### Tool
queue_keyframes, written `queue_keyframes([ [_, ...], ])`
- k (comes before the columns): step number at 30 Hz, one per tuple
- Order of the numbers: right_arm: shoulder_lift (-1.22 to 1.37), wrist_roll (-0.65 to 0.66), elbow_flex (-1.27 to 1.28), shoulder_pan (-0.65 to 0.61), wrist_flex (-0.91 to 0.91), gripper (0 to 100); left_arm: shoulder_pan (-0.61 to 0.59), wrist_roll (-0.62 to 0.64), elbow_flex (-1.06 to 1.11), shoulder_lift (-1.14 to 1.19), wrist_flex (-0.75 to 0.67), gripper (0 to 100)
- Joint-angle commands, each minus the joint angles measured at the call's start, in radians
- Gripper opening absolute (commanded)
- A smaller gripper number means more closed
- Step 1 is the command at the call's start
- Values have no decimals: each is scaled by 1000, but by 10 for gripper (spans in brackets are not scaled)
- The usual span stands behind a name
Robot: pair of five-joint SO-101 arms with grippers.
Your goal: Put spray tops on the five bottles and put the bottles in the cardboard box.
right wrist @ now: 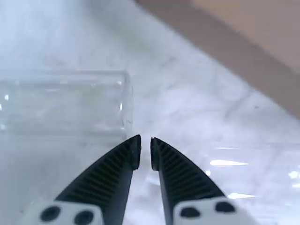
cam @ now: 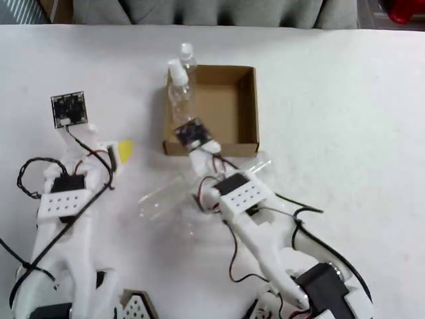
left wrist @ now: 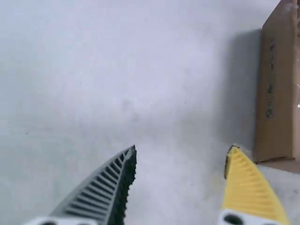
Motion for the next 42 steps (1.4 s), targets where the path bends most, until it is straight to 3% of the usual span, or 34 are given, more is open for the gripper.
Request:
queue_keyframes([
  [1,-62,0,-60,-2,19,15,-50,61,-95,42,3,286],
  [6,-137,2,-61,101,19,18,-62,147,-106,54,5,286],
  [9,-145,68,-49,122,15,18,-62,236,-107,53,14,286],
  [11,-145,101,-40,122,12,18,-56,282,-135,50,98,286],
  [14,-145,112,-37,125,12,18,-56,256,-238,12,351,289],
  [19,-145,118,-35,127,12,18,-41,87,-373,-56,761,286],
  [23,-145,118,-35,151,12,18,-10,-153,-368,-90,887,286],
  [25,-145,118,-35,156,12,18,-8,-213,-350,-105,931,286],
  [28,-145,118,-35,156,12,18,-7,-282,-316,-134,973,286],
  [30,-145,118,-35,156,12,18,5,-399,-295,-165,1003,277],
  [33,-145,118,-35,156,12,18,82,-557,-249,-226,1016,194],
  [38,-145,118,-23,156,10,18,262,-565,-121,-317,908,11],
  [42,-145,118,-23,157,10,18,412,-569,-3,-317,852,28],
])
